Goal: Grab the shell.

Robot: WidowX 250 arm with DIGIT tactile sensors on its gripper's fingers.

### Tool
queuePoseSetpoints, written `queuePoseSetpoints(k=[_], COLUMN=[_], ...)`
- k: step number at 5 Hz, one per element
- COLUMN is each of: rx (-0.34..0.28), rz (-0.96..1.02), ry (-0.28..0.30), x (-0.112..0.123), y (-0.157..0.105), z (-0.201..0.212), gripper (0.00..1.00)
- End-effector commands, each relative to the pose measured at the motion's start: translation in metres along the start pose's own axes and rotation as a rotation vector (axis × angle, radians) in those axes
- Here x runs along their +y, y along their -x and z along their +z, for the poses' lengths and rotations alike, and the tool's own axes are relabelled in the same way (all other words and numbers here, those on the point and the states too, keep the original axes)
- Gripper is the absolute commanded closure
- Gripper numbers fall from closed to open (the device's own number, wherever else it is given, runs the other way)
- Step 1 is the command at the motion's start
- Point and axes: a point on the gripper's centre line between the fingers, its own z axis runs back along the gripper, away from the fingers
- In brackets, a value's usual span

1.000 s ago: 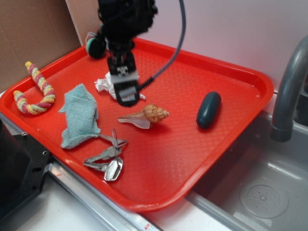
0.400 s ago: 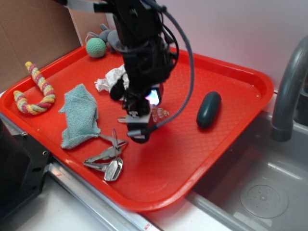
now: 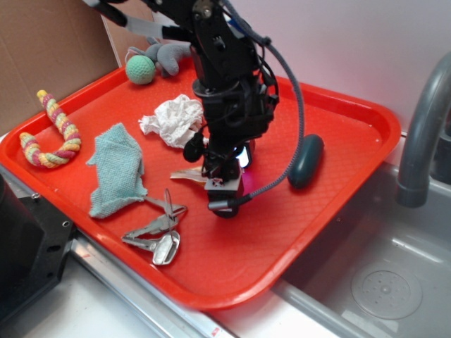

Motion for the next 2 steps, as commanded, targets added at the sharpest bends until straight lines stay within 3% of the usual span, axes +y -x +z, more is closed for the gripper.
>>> queuePoseSetpoints(k=[1, 2], rx=[-0.106, -0.086], rz=[0.054, 0.164], ry=[-0.036, -0.055], x=[-0.015, -0.013], y=[0.02, 0.036], z=[0.046, 0.082], gripper=[1.0, 1.0])
